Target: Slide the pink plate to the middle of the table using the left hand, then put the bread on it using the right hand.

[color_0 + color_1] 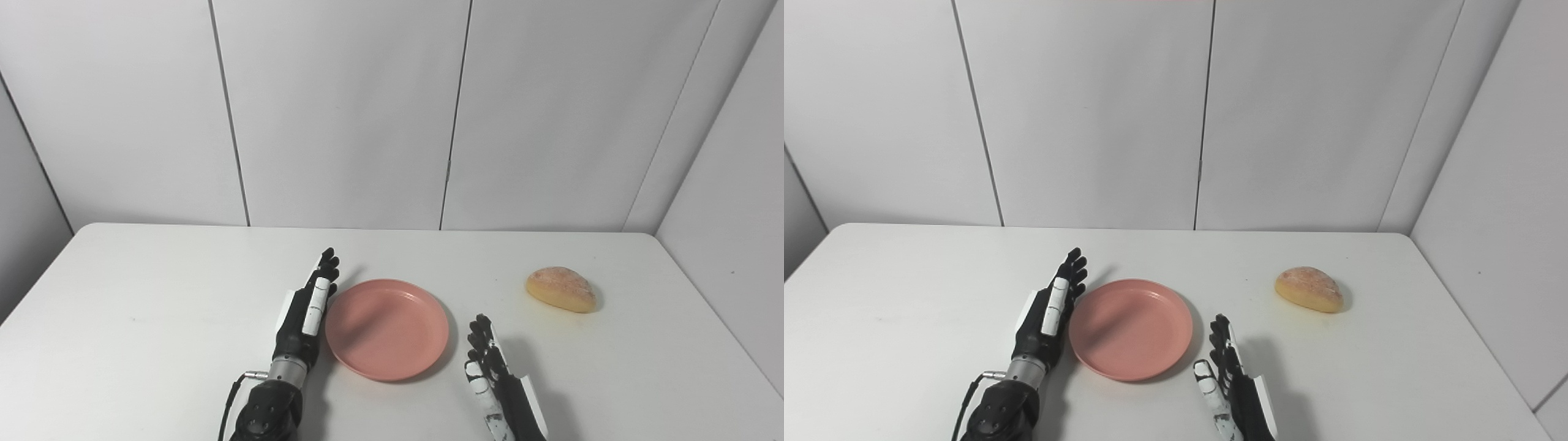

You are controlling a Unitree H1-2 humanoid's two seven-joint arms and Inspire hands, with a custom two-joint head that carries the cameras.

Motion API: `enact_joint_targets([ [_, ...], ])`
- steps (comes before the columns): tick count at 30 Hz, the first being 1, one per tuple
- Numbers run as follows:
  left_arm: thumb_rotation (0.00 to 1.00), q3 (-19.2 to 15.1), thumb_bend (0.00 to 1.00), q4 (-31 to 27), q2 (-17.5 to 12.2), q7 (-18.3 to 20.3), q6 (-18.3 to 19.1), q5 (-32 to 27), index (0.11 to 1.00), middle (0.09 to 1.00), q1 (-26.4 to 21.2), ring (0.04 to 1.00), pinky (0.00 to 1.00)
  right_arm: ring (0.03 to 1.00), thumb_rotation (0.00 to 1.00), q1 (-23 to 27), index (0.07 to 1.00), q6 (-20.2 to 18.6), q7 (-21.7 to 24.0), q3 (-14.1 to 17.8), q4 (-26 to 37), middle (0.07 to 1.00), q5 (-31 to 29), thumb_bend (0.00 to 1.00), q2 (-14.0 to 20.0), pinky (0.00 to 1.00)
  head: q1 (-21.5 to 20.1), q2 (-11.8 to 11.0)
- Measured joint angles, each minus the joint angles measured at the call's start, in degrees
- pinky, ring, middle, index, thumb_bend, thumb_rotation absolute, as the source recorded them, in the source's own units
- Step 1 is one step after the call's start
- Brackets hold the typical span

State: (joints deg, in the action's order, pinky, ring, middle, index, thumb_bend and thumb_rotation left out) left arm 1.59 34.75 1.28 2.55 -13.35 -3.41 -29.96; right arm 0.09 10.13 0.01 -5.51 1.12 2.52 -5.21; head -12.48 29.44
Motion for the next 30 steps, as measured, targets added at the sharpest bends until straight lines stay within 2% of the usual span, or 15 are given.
enact_joint_targets([
  [4,1.0,0.1,0.76,-0.3,0.0,0.5,0.2,0.0,0.971,0.989,0.2,0.989,1.0,0.992,0.86,0.1,1.0,0.0,-0.1,0.1,-0.1,0.989,0.0,0.64,0.0,1.0,0.0,0.2],
  [8,1.0,0.4,0.76,-0.2,0.0,0.5,0.2,0.3,0.971,0.988,0.2,0.987,1.0,0.977,0.85,0.3,0.999,0.0,-0.1,0.7,-0.2,0.976,-0.3,0.66,0.0,1.0,-0.2,-0.3],
  [9,1.0,0.4,0.75,-0.1,0.0,0.4,0.1,0.6,0.968,0.987,0.1,0.983,0.98,0.971,0.84,0.4,1.0,0.0,-0.2,0.9,-0.2,0.974,-0.3,0.63,0.0,1.0,-0.2,-0.2],
  [13,1.0,0.3,0.76,1.0,0.1,-0.1,-0.1,1.1,0.967,0.983,-0.5,0.976,0.97,0.962,0.8,0.9,0.994,0.2,-1.4,2.7,-0.2,0.962,-0.1,0.61,0.3,1.0,-0.4,-0.2],
  [16,1.0,0.2,0.75,1.1,0.3,-0.3,-0.1,1.1,0.965,0.981,-0.5,0.976,0.96,0.962,0.81,1.3,0.988,0.4,-2.3,4.3,0.9,0.959,0.0,0.62,0.8,1.0,-0.4,0.0],
  [21,1.0,-0.1,0.74,0.9,0.4,-0.5,0.0,1.1,0.953,0.973,-0.4,0.967,0.96,0.953,0.87,3.5,0.974,0.4,-3.8,6.4,4.3,0.946,4.2,0.68,3.5,1.0,0.1,0.2],
  [27,1.0,0.2,0.74,-0.2,0.3,-0.8,1.1,1.5,0.945,0.966,0.1,0.958,0.95,0.955,0.87,7.1,0.978,0.4,-5.5,9.2,4.6,0.938,6.5,0.73,7.1,1.0,-0.1,0.1],
  [30,1.0,0.2,0.74,-0.5,0.0,-0.8,1.1,2.2,0.946,0.96,0.3,0.954,0.97,0.947,0.87,7.9,0.968,0.4,-5.8,9.9,4.6,0.927,8.1,0.72,9.0,1.0,-0.4,0.0],
])
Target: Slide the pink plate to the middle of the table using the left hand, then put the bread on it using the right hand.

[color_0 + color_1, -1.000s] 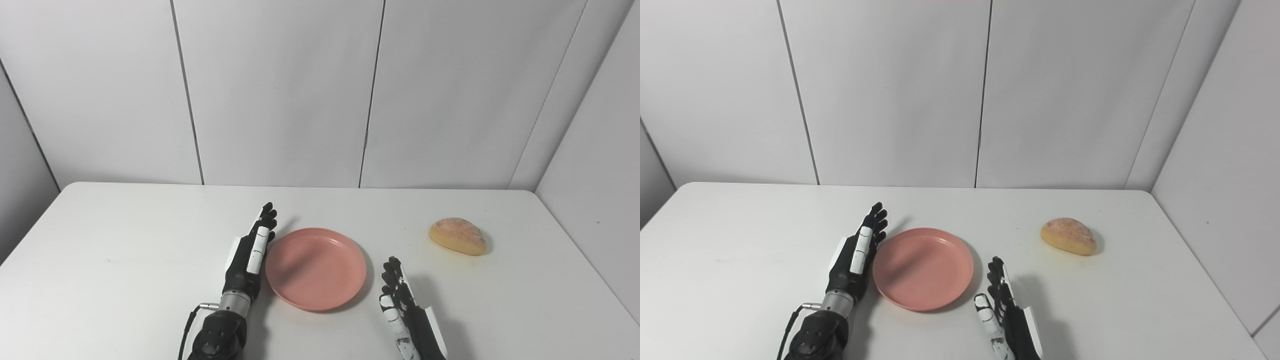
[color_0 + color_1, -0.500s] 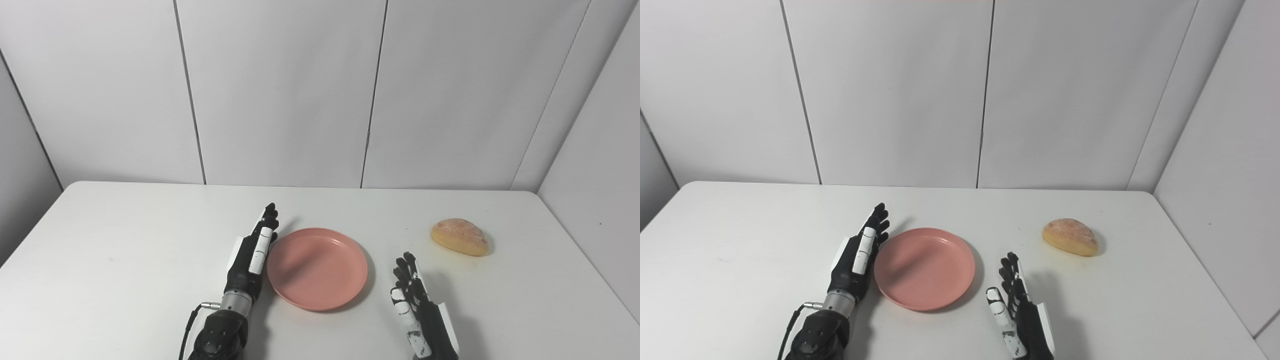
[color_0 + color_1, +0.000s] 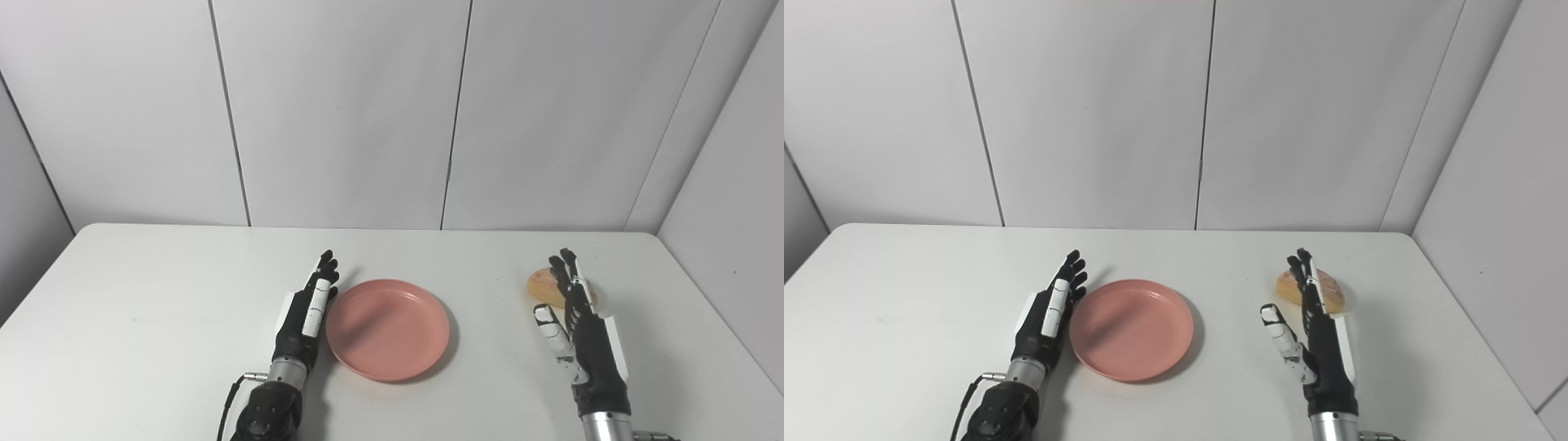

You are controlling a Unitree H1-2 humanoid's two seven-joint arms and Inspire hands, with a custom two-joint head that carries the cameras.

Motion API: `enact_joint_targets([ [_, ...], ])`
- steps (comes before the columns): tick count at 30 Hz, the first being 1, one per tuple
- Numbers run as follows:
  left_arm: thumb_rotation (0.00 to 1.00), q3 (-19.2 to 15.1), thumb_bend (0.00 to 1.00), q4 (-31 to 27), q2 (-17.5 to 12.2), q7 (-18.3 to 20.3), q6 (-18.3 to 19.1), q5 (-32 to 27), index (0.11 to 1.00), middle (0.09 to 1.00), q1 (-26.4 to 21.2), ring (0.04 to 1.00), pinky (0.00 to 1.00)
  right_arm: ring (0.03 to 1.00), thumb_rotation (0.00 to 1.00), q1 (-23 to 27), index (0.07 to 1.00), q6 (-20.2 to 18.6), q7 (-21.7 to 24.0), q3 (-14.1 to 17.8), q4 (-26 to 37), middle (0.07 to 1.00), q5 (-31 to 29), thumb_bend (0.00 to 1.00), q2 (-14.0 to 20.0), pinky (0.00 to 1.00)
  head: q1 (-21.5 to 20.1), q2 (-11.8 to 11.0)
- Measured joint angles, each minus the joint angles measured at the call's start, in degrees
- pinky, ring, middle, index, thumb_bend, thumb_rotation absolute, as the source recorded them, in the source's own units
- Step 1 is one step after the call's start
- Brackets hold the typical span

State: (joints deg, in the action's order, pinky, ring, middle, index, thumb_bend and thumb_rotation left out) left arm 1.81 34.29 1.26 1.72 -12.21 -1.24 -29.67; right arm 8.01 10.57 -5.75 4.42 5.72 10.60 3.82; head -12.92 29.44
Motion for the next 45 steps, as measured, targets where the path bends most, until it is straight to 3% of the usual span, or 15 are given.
enact_joint_targets([
  [6,1.0,0.6,0.77,-1.6,-0.6,0.1,1.4,1.2,0.965,0.974,0.8,0.978,0.99,0.922,0.81,2.0,0.943,-0.2,-1.4,1.5,-0.3,0.918,3.8,0.73,2.4,0.93,-0.1,-0.2],
  [12,1.0,1.0,0.76,-3.9,-1.1,0.7,3.5,1.5,0.975,0.975,1.8,0.972,0.99,0.918,0.79,5.2,0.947,-2.6,-1.6,2.4,-1.6,0.911,5.1,0.69,4.2,0.93,-0.2,-0.3],
  [16,1.0,1.3,0.76,-5.1,-1.5,1.3,4.7,1.5,0.984,0.984,2.2,0.977,1.0,0.917,0.72,7.3,0.944,-5.0,-1.4,2.4,-4.1,0.903,6.5,0.66,6.7,0.91,-0.3,-0.2],
  [21,1.0,1.4,0.78,-5.3,-2.2,2.2,4.9,1.4,0.994,0.996,2.3,0.986,1.0,0.918,0.67,9.6,0.945,-5.2,-1.6,2.3,-9.3,0.905,7.7,0.65,9.0,0.9,-0.4,-0.3],
  [29,1.0,0.8,0.79,-5.4,-2.2,3.1,5.1,1.2,0.995,0.997,2.2,0.996,1.0,0.922,0.62,11.7,0.95,-5.1,-2.0,1.0,-16.0,0.911,10.6,0.65,12.0,0.91,-0.7,-0.4],
  [35,1.0,0.2,0.78,-5.4,-2.2,3.1,5.0,1.1,0.991,0.995,2.2,0.995,0.99,0.911,0.57,16.0,0.943,-5.1,-2.6,0.3,-22.9,0.914,12.7,0.68,15.7,0.87,-0.8,-0.5],
  [45,1.0,-0.8,0.79,-5.1,-2.0,3.1,4.3,1.1,0.993,0.992,2.1,0.99,0.99,0.898,0.48,19.4,0.923,-5.1,-2.8,-3.9,-31.5,0.903,16.4,0.77,19.8,0.81,-1.7,-0.5],
])
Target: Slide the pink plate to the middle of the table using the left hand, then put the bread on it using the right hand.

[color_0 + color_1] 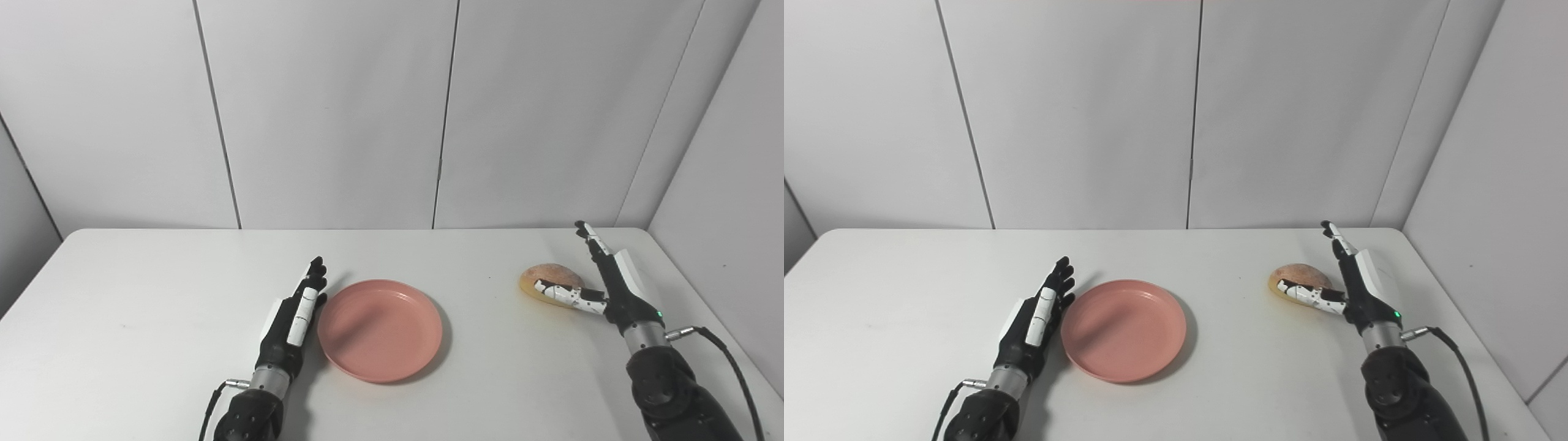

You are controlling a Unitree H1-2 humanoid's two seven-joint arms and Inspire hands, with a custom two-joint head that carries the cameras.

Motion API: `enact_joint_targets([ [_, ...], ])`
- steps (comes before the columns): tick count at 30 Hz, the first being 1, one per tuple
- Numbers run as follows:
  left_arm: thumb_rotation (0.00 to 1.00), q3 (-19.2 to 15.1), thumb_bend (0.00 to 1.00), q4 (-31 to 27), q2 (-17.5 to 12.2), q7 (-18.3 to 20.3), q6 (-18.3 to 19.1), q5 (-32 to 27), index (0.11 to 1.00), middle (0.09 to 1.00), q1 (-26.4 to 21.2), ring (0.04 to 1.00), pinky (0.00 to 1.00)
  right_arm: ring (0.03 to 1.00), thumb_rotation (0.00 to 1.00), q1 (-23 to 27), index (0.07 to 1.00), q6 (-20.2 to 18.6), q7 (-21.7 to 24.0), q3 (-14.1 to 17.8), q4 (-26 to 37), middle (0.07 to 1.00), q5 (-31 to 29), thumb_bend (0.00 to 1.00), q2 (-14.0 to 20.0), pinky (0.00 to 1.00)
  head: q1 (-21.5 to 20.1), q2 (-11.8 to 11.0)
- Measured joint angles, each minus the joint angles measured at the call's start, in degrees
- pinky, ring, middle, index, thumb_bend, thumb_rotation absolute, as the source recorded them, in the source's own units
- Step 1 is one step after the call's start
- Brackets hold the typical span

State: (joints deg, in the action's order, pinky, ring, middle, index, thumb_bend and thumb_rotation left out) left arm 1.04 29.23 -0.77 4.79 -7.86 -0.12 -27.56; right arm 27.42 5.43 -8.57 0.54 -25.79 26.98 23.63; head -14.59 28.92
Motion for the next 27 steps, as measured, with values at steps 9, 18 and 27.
enact_joint_targets([
  [9,1.0,-0.7,0.79,0.4,0.8,-0.6,-0.7,0.0,0.991,0.984,0.0,0.981,0.98,0.869,0.35,3.7,0.891,-2.5,5.5,-1.9,-2.1,0.884,-0.6,0.82,1.9,0.78,0.2,-0.1],
  [18,1.0,-1.2,0.8,0.5,1.1,-1.1,-1.2,0.0,0.993,0.988,0.0,0.983,0.99,0.848,0.2,4.2,0.874,-6.4,6.6,-2.7,-3.8,0.868,-1.8,0.81,1.5,0.76,0.2,0.1],
  [27,1.0,-1.1,0.8,0.1,1.1,-1.2,-1.1,0.0,0.996,0.989,0.1,0.985,0.98,0.792,0.02,4.6,0.811,-8.9,6.9,-5.2,-4.5,0.813,-0.5,0.79,1.5,0.72,0.2,0.5],
])
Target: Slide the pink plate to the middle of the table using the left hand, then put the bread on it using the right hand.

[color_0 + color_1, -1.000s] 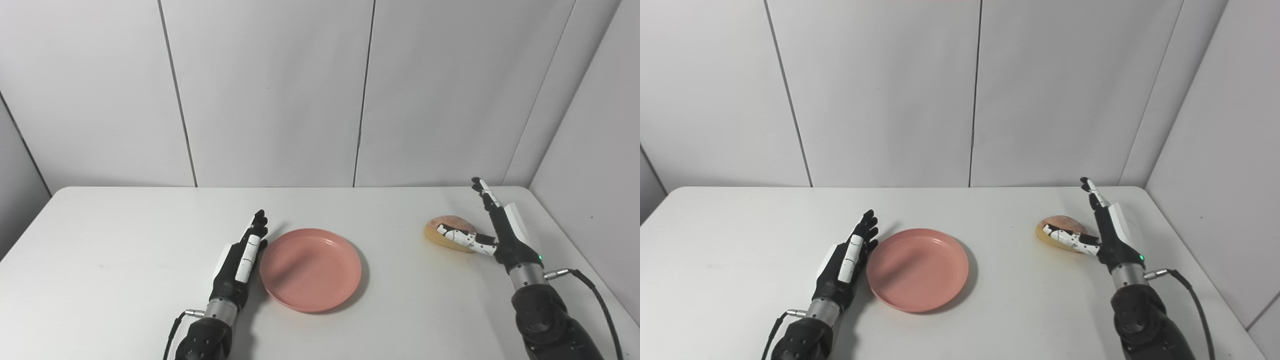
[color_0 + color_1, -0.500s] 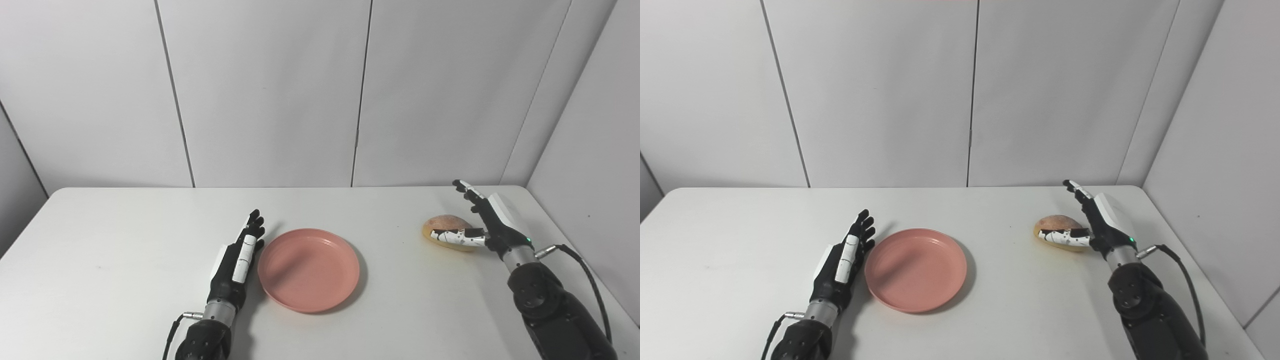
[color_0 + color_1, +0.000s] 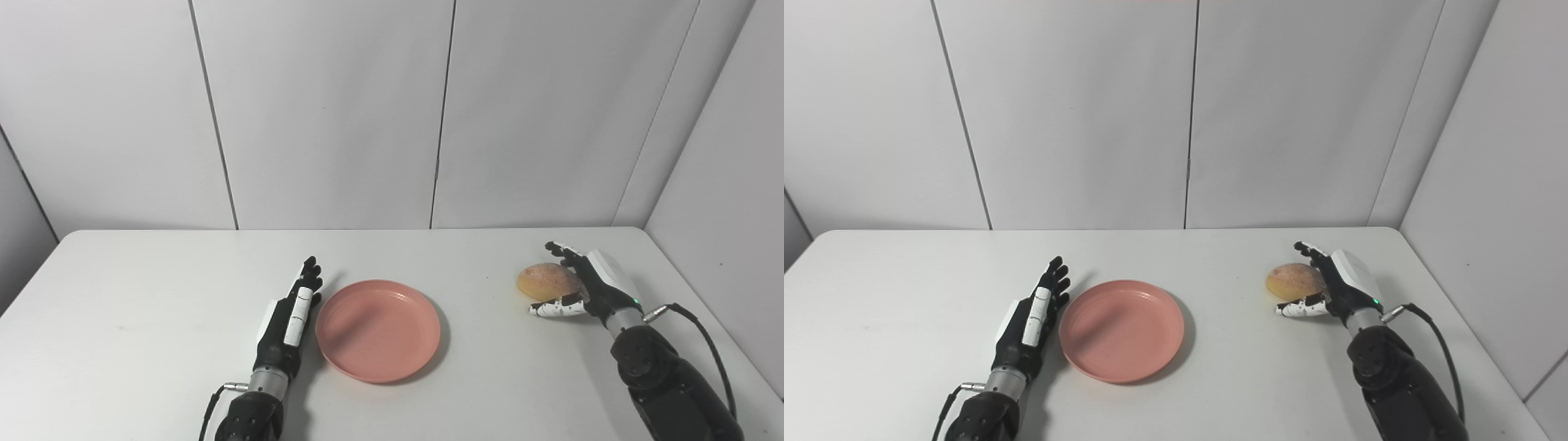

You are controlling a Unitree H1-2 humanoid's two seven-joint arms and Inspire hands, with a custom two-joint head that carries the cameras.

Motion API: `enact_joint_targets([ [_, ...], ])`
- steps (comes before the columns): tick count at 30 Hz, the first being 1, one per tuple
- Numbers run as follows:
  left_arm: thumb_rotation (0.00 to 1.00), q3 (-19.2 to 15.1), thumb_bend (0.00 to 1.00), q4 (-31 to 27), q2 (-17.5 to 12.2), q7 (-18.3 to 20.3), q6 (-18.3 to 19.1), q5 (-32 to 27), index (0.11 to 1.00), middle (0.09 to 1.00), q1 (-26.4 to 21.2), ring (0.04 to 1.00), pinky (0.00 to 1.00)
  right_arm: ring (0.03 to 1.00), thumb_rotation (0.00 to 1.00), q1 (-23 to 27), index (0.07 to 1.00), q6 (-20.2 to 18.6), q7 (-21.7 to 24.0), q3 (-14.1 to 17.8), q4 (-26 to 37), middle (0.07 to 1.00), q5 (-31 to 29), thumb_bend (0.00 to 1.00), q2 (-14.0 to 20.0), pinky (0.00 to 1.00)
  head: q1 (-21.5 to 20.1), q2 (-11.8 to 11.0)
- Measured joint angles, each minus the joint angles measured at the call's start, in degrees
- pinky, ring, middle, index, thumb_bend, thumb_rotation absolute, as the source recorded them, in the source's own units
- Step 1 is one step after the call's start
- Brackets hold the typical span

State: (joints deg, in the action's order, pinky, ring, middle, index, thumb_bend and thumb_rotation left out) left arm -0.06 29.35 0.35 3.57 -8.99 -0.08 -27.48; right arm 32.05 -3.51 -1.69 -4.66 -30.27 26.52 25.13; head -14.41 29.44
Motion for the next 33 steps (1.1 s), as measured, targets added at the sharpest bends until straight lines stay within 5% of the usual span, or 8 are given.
enact_joint_targets([
  [9,1.0,0.0,0.79,-0.5,0.0,-0.1,0.6,0.0,0.997,0.988,0.1,0.983,0.98,0.629,0.0,0.0,0.706,0.0,-1.2,-0.2,-0.9,0.673,0.0,0.7,0.0,0.55,0.2,0.2],
  [13,1.0,-0.1,0.78,-0.6,0.1,-0.2,0.8,0.0,0.994,0.989,0.1,0.983,0.98,0.527,0.0,0.0,0.632,0.1,-2.7,-0.3,-1.3,0.553,0.1,0.56,-0.2,0.45,0.3,0.2],
  [17,1.0,-0.4,0.78,-0.8,0.3,-0.2,1.1,0.0,0.993,0.987,0.1,0.981,0.98,0.505,0.0,-0.1,0.531,0.3,-4.5,-0.4,-1.4,0.469,0.8,0.52,-0.3,0.43,0.5,0.1],
  [33,1.0,-0.8,0.78,-0.8,0.7,-0.2,1.3,-0.1,0.994,0.987,0.1,0.98,0.98,0.489,0.0,-0.6,0.52,0.4,-7.6,-0.3,2.8,0.463,0.6,0.52,-1.3,0.41,1.6,-0.1],
])
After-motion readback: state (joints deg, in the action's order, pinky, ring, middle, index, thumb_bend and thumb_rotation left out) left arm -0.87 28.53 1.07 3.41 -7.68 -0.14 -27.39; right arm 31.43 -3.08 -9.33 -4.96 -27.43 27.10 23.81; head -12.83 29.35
